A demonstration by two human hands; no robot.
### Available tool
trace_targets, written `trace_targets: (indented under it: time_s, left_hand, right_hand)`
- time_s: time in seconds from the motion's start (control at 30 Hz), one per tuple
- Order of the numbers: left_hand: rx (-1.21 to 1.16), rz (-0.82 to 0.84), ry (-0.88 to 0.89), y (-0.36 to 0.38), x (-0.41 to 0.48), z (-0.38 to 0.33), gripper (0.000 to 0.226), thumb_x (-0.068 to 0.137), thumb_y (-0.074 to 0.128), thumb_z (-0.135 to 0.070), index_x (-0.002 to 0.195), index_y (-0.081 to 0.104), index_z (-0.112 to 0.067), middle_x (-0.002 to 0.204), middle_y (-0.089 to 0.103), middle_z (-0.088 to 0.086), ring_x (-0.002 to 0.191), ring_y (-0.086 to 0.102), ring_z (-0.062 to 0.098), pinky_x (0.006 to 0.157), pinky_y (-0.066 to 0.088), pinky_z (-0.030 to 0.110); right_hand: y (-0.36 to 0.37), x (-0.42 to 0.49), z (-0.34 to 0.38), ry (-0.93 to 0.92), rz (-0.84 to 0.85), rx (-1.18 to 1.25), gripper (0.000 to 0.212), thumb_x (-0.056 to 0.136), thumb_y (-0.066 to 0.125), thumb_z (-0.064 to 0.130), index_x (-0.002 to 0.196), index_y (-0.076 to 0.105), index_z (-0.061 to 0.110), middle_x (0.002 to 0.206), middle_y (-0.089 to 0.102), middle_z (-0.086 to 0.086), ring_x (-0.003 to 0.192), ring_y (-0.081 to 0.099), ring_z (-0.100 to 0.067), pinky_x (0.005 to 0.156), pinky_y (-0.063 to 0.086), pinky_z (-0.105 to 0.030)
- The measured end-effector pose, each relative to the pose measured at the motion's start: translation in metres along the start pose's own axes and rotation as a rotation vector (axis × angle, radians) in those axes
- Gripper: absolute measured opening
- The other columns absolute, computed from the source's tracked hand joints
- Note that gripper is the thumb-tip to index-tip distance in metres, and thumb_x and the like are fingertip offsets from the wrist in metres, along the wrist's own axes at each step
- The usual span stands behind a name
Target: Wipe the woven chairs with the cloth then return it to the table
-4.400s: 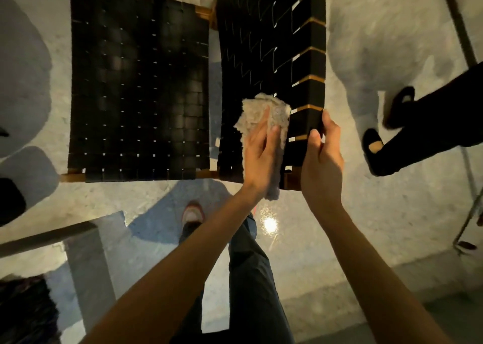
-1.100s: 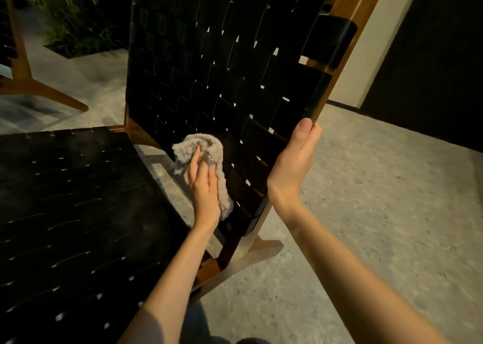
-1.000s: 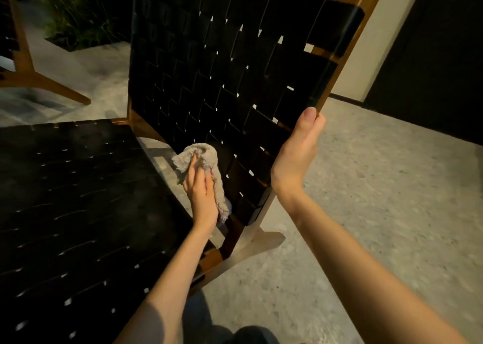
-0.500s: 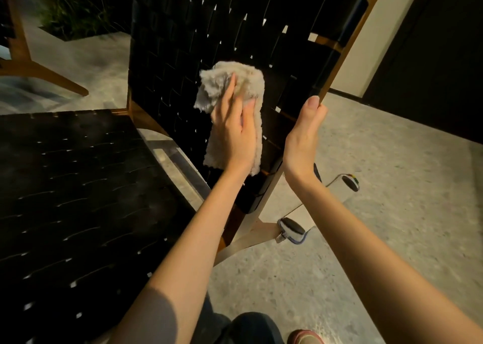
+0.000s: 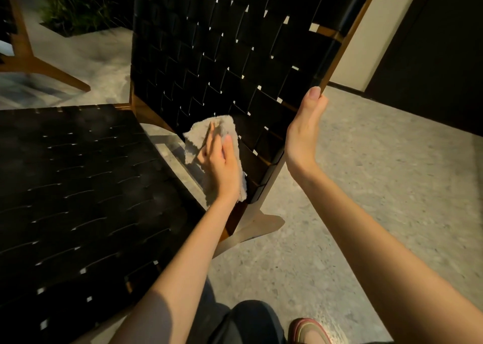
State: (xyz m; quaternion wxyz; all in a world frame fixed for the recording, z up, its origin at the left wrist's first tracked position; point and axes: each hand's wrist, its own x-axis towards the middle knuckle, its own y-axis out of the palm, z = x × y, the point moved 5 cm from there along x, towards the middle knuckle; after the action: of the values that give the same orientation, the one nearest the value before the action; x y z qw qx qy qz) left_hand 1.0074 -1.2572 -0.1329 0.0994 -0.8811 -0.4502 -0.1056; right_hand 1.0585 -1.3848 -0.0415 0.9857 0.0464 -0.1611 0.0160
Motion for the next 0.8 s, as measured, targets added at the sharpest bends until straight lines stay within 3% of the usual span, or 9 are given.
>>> trace_targets:
  time_s: [0.03,0.1,0.2,0.27,0.4,0.57,0.63,0.73,0.8]
  left_hand:
    - [-0.029,0.011,0.018,0.004,0.000,-0.012,0.030,0.099,0.044,-0.023,0.128,0.051,-0.021,0.142,0.041,0.014,0.129,0.028,0.019,0.099,0.034,0.016]
    - [-0.077,0.035,0.088,0.012,0.000,-0.040,0.025,0.099,0.045,-0.020,0.123,0.049,-0.026,0.139,0.044,0.015,0.130,0.029,0.023,0.105,0.032,0.028]
    - [-0.085,0.036,0.264,0.028,0.007,-0.089,0.034,0.099,0.046,-0.019,0.132,0.050,-0.014,0.141,0.047,0.007,0.120,0.033,0.020,0.101,0.032,0.023]
    - [-0.083,0.000,0.337,0.037,0.012,-0.109,0.037,0.098,0.047,-0.021,0.135,0.049,-0.016,0.142,0.047,0.002,0.113,0.035,0.018,0.094,0.034,0.017]
    - [-0.046,-0.058,0.396,0.035,0.013,-0.103,0.037,0.096,0.051,-0.018,0.133,0.051,-0.013,0.141,0.049,0.004,0.110,0.035,0.014,0.087,0.029,0.002]
    - [0.025,-0.100,0.345,0.028,0.016,-0.071,0.039,0.097,0.048,-0.023,0.133,0.038,-0.029,0.143,0.046,0.004,0.116,0.032,0.012,0.088,0.022,-0.003]
    - [0.045,-0.120,0.298,0.027,0.017,-0.064,0.040,0.096,0.047,-0.024,0.136,0.043,-0.022,0.142,0.046,0.005,0.117,0.032,0.012,0.087,0.017,-0.008]
    - [0.086,-0.113,0.216,0.026,0.016,-0.066,0.044,0.096,0.046,-0.024,0.137,0.046,-0.009,0.142,0.045,0.002,0.122,0.032,0.012,0.092,0.016,-0.006]
    - [0.095,-0.041,0.146,0.026,0.016,-0.070,0.045,0.097,0.046,-0.023,0.139,0.043,-0.008,0.143,0.044,0.004,0.130,0.032,0.016,0.101,0.021,0.003]
  right_hand:
    - [-0.001,0.001,-0.001,0.000,0.002,-0.011,0.018,0.103,0.021,0.040,0.098,0.033,0.026,0.094,0.050,0.005,0.095,0.034,0.012,0.089,0.036,-0.048]
    - [-0.002,0.003,-0.002,-0.016,-0.001,-0.032,0.020,0.103,0.022,0.041,0.093,0.033,0.028,0.086,0.048,0.007,0.087,0.046,0.016,0.077,0.046,-0.035]
    - [-0.004,0.007,-0.003,-0.047,-0.007,-0.035,0.024,0.101,0.023,0.042,0.091,0.034,0.023,0.073,0.037,0.013,0.056,0.043,0.016,0.059,0.039,-0.003]
    - [-0.005,0.009,-0.002,-0.072,-0.007,-0.028,0.026,0.101,0.024,0.041,0.092,0.035,0.019,0.071,0.036,0.013,0.054,0.040,0.014,0.057,0.036,-0.001]
    - [-0.005,0.010,-0.003,-0.092,0.010,0.008,0.021,0.100,0.026,0.041,0.087,0.035,0.027,0.073,0.037,0.014,0.055,0.041,0.016,0.058,0.036,0.000]
    - [-0.001,0.016,-0.008,-0.123,-0.025,0.150,0.015,0.097,0.033,0.036,0.087,0.039,0.026,0.068,0.048,0.023,0.059,0.043,0.019,0.061,0.036,0.003]
    - [0.000,0.016,-0.008,-0.120,-0.034,0.172,0.015,0.097,0.033,0.034,0.086,0.038,0.025,0.068,0.048,0.025,0.060,0.043,0.017,0.062,0.036,0.001]
    - [-0.002,0.014,-0.001,-0.101,-0.040,0.111,0.013,0.098,0.032,0.028,0.086,0.035,0.027,0.068,0.048,0.027,0.059,0.040,0.013,0.063,0.036,-0.003]
    - [-0.003,0.010,0.005,-0.083,-0.016,0.026,0.014,0.101,0.029,0.022,0.092,0.038,0.028,0.071,0.048,0.020,0.061,0.040,0.017,0.064,0.034,0.001]
